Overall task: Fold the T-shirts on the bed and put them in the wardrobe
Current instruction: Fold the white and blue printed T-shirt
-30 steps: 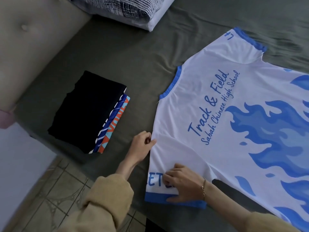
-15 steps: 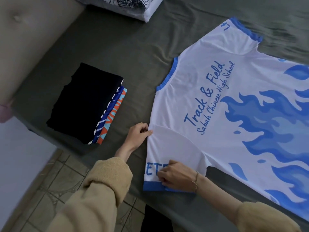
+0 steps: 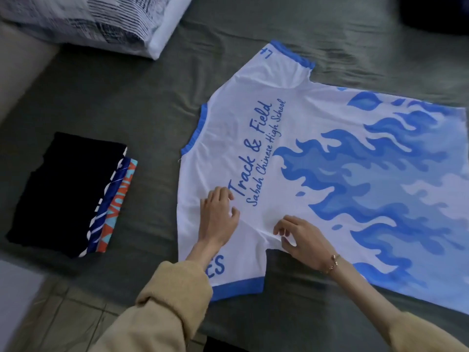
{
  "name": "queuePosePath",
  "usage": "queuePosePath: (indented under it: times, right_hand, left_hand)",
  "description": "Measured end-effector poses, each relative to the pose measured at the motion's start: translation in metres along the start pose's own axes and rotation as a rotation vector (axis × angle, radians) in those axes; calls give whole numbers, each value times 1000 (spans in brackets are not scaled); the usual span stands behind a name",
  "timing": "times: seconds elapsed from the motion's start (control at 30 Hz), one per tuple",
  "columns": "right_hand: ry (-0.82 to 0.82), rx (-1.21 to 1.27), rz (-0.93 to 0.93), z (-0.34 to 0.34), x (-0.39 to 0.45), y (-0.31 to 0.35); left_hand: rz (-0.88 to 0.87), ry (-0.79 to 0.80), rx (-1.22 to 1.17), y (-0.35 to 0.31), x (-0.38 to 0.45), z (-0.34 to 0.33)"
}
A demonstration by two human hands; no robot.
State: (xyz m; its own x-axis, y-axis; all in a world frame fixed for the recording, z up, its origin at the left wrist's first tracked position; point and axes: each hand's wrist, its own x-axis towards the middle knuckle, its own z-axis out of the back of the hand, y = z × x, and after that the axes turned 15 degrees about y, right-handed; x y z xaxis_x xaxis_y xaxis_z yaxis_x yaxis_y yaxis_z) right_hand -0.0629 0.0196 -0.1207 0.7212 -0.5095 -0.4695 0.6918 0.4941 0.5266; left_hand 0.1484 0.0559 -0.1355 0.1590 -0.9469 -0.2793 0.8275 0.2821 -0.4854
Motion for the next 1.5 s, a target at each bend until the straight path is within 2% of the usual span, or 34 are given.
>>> queuePosePath:
  times: [0.1,0.17,0.27,0.4,0.53,0.77,0.97,1.13,1.33,1.4,1.5]
  right_hand:
    - [120,-3,-74,6,-28,-32]
    - [193,-76,-97,5,-51,-53]
    - [247,-173,-153,4,-74,-68]
    - [241,-122,-215,0,-88,-81]
    - [246,-77,-183,-3,-88,-88]
    - [205,-185,-235,-6,-110,-101]
    - [204,-124,-291,-16,-123,-113]
    - [2,-244,-158,-26,-135,-121]
    - [-189,-283,-367,-29,-162,-147]
    - [-220,-219,-463,-24,-169,-160]
    - [-336,-34,-582,-10,-178,-175]
  left_hand:
    - [-281,276,62,-36,1,-14]
    - [-354,446,84,-56,3,-23]
    - [-405,602,166,-71,9,-30]
    - [-459,746,298,-86,17,-37]
    - [-462,829,397,-98,24,-39]
    - [-488,934,520,-100,23,-34]
    - [-490,951,536,-96,18,-36]
    - [-533,856,560,-89,10,-36]
    - [-572,627,440,-70,-1,-44]
    - [-507,569,380,-69,4,-41]
    - [-319,531,270,-77,22,-30]
